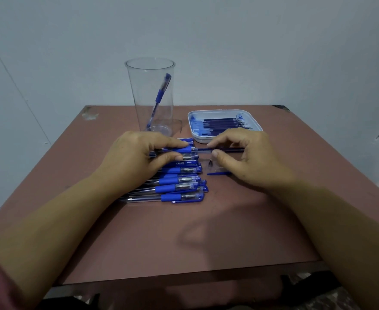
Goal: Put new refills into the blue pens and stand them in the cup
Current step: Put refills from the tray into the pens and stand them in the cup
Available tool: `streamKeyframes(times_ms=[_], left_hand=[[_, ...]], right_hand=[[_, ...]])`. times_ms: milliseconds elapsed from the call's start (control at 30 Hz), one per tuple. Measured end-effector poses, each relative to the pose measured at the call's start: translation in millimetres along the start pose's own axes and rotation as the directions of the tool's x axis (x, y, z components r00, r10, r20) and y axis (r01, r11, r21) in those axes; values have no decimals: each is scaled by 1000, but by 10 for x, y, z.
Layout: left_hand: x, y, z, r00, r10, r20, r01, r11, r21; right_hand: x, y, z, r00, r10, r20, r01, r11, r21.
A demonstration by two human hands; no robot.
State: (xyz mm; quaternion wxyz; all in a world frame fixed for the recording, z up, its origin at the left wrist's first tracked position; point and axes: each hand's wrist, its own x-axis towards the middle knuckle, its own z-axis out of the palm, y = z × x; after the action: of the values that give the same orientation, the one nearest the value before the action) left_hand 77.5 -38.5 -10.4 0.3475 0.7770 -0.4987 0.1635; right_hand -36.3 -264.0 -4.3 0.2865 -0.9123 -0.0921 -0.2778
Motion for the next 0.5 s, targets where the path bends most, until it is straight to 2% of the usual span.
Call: streamKeyframes(times_ms=[100,200,500], left_hand=[[7,15,7,1000,5,-4,-5,1000,-4],[13,24,5,1000,8,2,-8,1000,13],[-6,-26,-67,996,-69,-51,69,998,-1]], right_hand=[[16,-7,16,995,-91,-32,87,989,-117],[40,14,61,990,-140,-24,134,978,-161],[-18,272,-136,996,-29,-81,16,987,-162]])
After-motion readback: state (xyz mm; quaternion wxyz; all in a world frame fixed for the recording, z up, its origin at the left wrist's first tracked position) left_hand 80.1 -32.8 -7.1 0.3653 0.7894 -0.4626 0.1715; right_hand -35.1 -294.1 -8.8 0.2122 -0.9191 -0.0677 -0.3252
